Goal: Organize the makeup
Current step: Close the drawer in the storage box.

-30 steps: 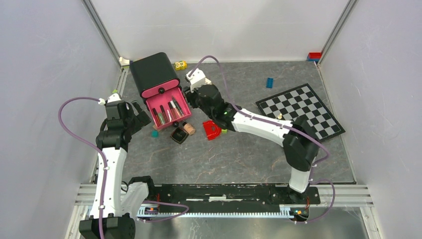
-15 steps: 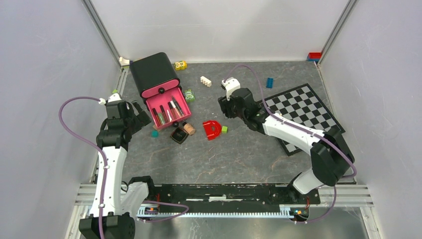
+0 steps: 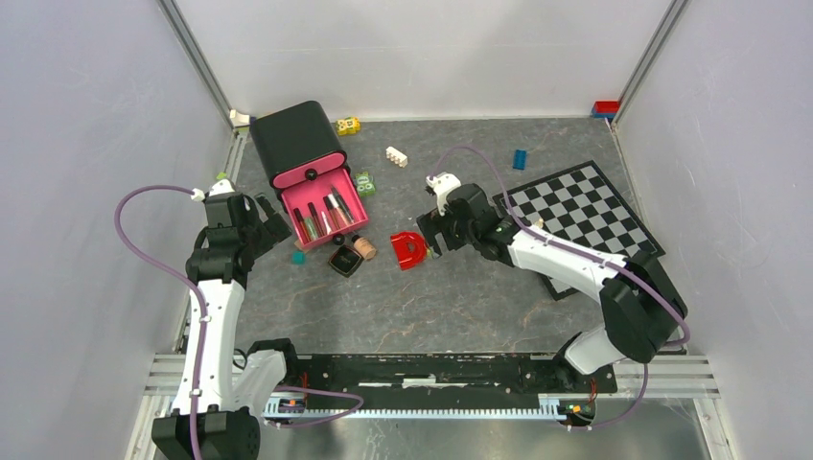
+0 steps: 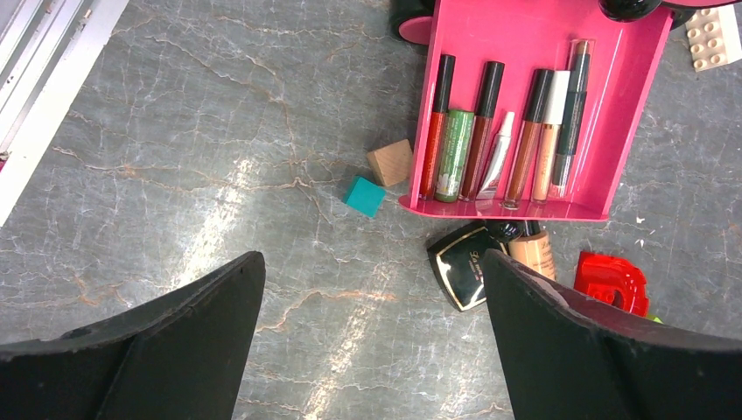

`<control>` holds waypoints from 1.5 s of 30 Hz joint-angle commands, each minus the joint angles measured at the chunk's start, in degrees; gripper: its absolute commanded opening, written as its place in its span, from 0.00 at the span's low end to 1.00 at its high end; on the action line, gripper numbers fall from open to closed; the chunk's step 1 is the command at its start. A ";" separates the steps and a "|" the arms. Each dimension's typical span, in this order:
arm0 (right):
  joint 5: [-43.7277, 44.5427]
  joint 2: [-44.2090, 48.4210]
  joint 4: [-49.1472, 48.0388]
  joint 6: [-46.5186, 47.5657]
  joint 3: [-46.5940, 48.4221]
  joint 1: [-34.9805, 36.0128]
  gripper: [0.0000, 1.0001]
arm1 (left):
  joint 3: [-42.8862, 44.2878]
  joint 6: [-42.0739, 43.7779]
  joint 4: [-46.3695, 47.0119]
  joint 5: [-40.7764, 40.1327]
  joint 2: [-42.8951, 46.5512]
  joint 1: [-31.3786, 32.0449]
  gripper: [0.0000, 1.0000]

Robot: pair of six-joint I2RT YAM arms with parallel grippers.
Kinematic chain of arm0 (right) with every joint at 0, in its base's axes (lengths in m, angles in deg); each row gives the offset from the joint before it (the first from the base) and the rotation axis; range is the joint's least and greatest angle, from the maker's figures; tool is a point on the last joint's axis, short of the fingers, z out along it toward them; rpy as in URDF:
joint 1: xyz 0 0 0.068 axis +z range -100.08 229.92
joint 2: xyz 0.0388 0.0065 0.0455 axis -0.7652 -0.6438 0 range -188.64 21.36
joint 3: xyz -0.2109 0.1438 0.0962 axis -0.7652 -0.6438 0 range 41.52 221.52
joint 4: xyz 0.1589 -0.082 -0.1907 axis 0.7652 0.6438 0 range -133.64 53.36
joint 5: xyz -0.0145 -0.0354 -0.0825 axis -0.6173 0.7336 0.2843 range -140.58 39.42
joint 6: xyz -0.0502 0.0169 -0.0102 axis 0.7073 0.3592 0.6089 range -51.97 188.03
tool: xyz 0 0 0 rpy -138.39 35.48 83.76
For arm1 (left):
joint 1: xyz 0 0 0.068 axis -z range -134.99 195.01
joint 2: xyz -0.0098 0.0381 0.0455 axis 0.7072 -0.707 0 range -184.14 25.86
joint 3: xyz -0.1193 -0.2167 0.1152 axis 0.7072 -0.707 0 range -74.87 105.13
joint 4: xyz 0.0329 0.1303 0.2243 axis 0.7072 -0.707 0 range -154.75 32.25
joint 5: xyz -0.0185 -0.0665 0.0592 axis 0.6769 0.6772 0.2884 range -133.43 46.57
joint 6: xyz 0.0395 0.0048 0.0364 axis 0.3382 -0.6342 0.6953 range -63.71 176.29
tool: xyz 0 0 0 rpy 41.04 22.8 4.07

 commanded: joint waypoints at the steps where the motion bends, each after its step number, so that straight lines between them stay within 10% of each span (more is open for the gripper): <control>1: 6.85 -1.29 4.20 -0.49 6.83 -0.10 0.98 | 0.27 0.54 1.76 -0.75 0.10 -0.45 1.00; 7: 13.30 2.70 -0.30 -5.54 2.73 -0.65 0.98 | 0.26 0.55 1.76 -0.65 0.15 -0.45 1.00; 16: -4.63 5.75 -36.49 -19.25 -9.29 -0.76 0.94 | 0.18 0.49 1.84 -0.47 0.59 -0.49 1.00; 35: -6.69 -27.44 -47.85 -39.83 11.93 14.10 0.56 | 0.18 0.55 1.98 -0.08 1.02 -0.44 1.00; 45: -4.14 -32.92 -44.11 -39.28 16.67 13.92 0.57 | 0.17 0.54 2.00 0.13 1.14 -0.49 1.00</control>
